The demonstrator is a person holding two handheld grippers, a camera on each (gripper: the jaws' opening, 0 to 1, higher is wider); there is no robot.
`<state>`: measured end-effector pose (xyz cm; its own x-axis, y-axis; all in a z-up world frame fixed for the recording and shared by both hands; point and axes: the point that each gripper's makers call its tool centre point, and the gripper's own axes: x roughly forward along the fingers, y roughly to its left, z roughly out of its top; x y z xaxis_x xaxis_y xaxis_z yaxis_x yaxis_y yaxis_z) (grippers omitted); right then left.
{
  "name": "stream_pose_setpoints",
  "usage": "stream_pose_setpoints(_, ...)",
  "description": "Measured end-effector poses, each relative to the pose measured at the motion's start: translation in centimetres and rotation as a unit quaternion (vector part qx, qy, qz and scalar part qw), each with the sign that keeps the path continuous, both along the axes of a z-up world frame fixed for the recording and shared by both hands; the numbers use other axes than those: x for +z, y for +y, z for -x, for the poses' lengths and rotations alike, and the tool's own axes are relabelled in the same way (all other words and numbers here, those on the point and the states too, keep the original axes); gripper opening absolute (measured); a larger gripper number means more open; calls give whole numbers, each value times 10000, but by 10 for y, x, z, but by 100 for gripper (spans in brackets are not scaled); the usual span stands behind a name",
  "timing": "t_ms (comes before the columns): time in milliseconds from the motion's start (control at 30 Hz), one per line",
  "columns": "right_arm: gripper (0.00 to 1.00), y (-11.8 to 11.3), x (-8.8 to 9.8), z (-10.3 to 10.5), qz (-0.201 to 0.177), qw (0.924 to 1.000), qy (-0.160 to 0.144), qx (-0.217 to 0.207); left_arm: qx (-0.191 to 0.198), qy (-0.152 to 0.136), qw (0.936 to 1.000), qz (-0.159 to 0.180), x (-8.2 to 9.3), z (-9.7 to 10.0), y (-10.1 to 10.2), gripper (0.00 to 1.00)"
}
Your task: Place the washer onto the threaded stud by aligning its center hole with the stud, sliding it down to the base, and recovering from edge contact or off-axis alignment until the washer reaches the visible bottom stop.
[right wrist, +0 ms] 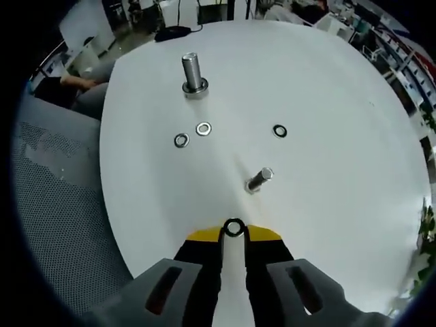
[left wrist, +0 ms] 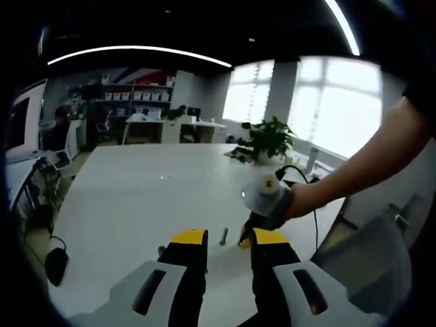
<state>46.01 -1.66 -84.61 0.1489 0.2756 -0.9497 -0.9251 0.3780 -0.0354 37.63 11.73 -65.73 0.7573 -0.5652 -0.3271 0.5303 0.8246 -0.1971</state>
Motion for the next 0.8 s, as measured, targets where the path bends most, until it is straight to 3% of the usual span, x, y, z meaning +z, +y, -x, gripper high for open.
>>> stream_pose_setpoints(200, 13, -4, 15, -4, -89, 9999, -61, -2, 1, 28, 10000, 29, -1, 0, 0, 23)
stream_pose_setpoints(533, 13, 13, 47, -23, -208, 9988, -256, 368, -10, 31, 10000, 22, -1, 0, 1, 22)
stream_pose_setpoints(800, 13, 19, 56, -37, -69, 9970, -292, 718, 6, 22, 10000, 12, -1, 1, 1, 22)
